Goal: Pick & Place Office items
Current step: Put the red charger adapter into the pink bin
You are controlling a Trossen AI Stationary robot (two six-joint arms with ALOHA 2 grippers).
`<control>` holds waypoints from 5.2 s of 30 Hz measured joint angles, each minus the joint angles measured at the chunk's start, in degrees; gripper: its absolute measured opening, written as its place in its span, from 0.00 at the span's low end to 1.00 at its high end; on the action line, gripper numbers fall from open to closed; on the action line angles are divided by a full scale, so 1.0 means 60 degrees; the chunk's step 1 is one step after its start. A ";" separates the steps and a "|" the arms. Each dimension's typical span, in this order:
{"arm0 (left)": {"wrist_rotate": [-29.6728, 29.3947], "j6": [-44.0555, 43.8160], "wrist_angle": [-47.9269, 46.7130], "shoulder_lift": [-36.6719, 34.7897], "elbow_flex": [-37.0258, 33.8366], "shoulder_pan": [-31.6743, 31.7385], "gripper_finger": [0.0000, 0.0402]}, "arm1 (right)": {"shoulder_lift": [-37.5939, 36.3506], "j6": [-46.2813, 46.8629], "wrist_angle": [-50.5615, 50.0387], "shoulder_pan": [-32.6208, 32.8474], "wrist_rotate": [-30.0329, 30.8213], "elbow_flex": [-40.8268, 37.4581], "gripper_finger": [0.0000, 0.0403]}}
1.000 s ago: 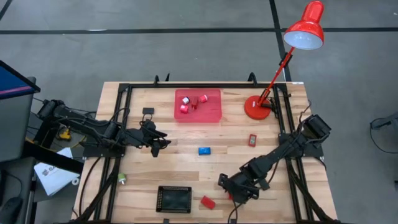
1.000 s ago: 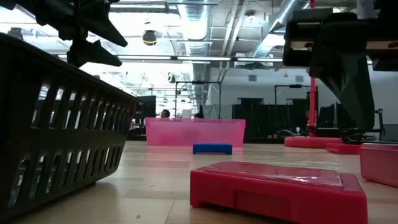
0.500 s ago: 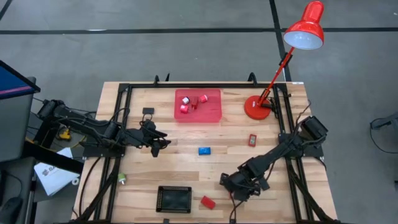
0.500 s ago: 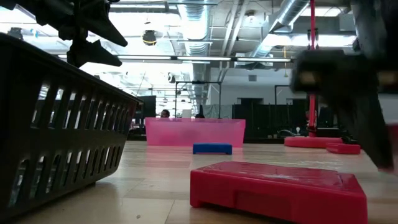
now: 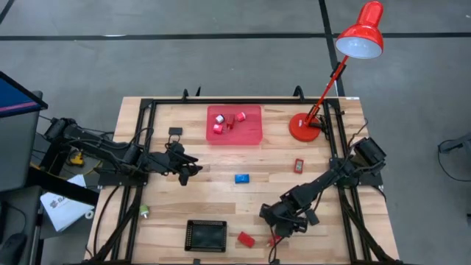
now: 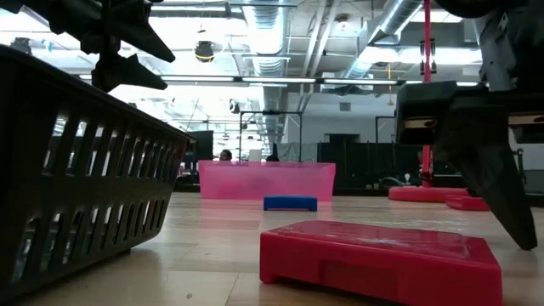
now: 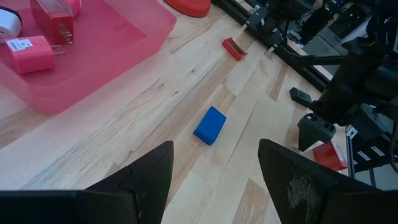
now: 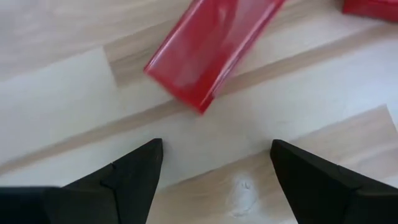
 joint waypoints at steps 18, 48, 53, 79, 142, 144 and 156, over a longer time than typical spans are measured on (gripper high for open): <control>0.0000 0.0178 -0.0004 0.0000 -0.0001 0.0004 0.58 | 0.0012 0.4341 -0.0061 0.1669 0.0237 0.0213 0.73; 0.0324 0.0172 -0.0005 0.0000 -0.0002 0.0004 0.58 | 0.0018 0.5822 0.0704 0.1426 0.0090 0.0450 0.70; 0.0324 0.0338 -0.0004 0.0000 -0.0002 0.0022 0.58 | 0.0015 0.6718 0.0819 0.1560 0.0341 0.0995 0.70; 0.0619 0.0357 -0.0004 0.0000 0.0000 0.0033 0.58 | 0.0033 1.3316 0.0091 0.1673 0.2881 0.1969 0.70; 0.0017 0.0370 0.0080 -0.0004 -0.0004 0.0182 0.58 | -0.1525 0.8632 -0.0687 -0.6731 0.5260 0.3712 0.25; -0.0047 0.0317 0.0122 -0.0004 -0.0004 0.0182 0.58 | -0.1361 0.9231 -0.0583 -0.7674 0.4609 0.3773 0.25; -0.0611 0.0284 0.0857 0.0000 -0.0004 0.0635 0.58 | 0.1279 1.1660 -0.3477 -0.9447 0.2655 0.6458 0.25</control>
